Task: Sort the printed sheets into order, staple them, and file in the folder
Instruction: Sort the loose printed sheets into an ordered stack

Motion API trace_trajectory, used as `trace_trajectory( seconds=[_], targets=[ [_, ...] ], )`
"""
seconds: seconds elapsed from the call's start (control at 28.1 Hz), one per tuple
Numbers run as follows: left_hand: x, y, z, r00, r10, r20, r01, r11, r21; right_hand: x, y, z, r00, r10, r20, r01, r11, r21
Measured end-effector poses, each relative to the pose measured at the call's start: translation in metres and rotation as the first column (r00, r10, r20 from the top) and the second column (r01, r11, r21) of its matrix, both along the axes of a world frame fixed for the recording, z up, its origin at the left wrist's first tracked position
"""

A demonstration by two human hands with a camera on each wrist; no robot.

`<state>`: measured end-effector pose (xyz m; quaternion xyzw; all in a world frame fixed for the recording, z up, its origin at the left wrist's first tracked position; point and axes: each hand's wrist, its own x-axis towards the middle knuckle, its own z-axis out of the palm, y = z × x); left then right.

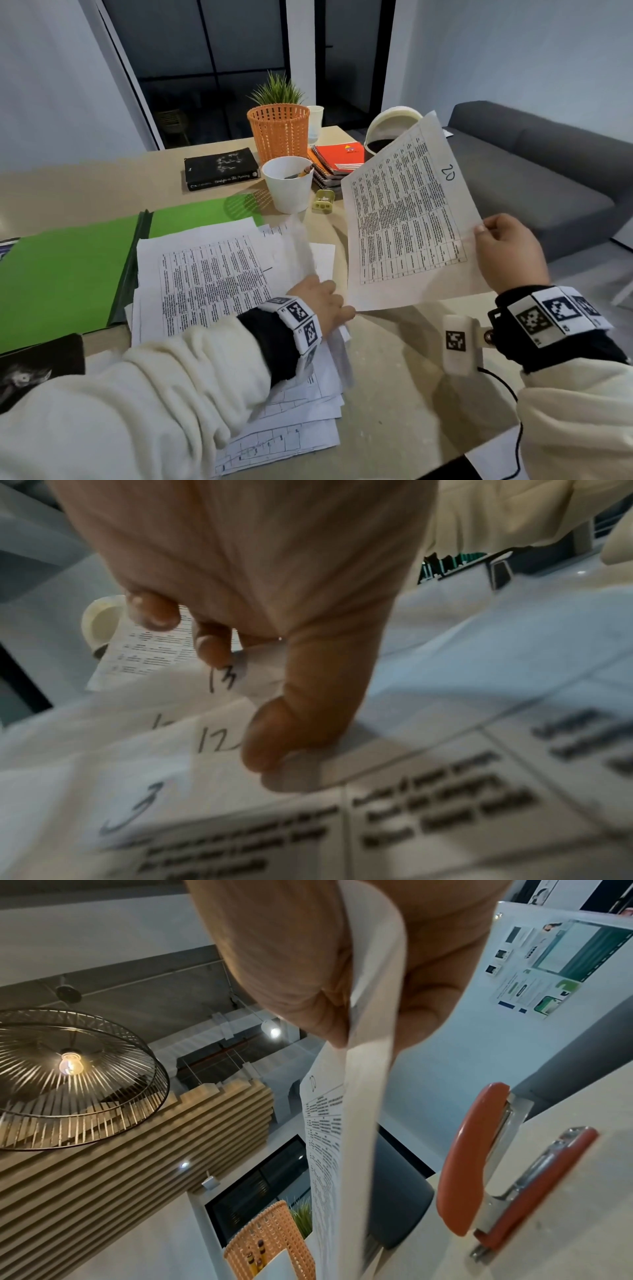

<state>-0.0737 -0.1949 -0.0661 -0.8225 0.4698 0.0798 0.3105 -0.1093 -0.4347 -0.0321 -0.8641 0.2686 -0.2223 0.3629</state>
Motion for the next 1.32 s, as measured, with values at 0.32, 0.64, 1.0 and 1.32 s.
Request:
trace_trajectory(
  seconds=[0.32, 0.64, 1.0, 1.32],
  targets=[
    [0.006, 0.026, 0.013, 0.998, 0.062, -0.001, -0.062, 0.996, -0.058, 0.002, 0.002, -0.007, 1.000, 0.023, -0.011, -0.023, 0.999, 0.031],
    [0.008, 0.024, 0.004, 0.998, -0.053, 0.023, 0.054, 0.997, -0.050, 0.003, 0.005, -0.009, 0.998, 0.052, -0.038, -0.051, 0.998, 0.030],
    [0.007, 0.019, 0.010, 0.996, -0.086, -0.019, 0.085, 0.996, -0.029, 0.002, 0.006, -0.013, 0.998, 0.044, -0.050, -0.042, 0.998, 0.044],
    [0.014, 0.031, 0.015, 0.990, 0.009, -0.141, -0.022, 0.996, -0.091, 0.002, 0.007, -0.016, 0.998, 0.044, -0.049, -0.041, 0.997, 0.069]
  ],
)
